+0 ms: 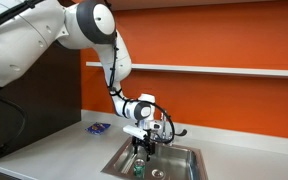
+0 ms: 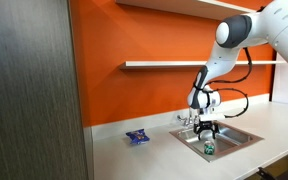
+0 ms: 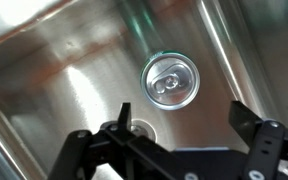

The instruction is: Pick up the can and put it in the sink

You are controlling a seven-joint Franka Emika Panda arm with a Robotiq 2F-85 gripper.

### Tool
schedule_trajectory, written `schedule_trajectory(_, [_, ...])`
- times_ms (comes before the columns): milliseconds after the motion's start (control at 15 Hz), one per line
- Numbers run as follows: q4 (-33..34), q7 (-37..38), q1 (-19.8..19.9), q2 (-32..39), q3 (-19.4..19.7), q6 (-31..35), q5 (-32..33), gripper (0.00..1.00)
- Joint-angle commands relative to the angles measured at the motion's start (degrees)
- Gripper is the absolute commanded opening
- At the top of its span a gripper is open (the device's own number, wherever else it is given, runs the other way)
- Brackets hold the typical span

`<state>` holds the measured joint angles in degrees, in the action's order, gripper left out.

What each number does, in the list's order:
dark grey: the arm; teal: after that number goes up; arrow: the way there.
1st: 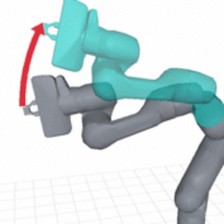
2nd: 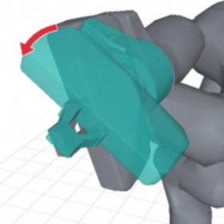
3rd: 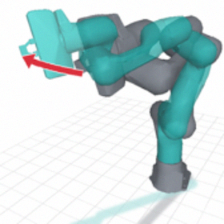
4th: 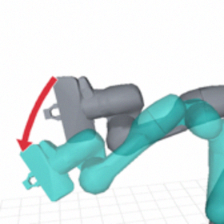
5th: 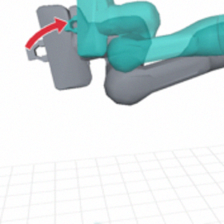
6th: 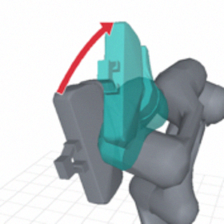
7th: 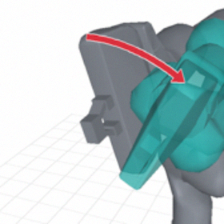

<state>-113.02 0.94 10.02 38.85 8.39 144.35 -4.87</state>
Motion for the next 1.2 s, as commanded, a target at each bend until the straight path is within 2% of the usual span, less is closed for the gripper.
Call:
schedule_trajectory(0, [-3.7,1.4,-0.4,-4.3,0.2,0.0,0.5,1.00])
schedule_trajectory(733, [-15.2,2.3,-1.6,-13.6,0.9,1.7,1.3,1.00])
schedule_trajectory(1133, [-21.2,4.2,-4.5,-19.2,1.5,1.5,4.3,1.00])
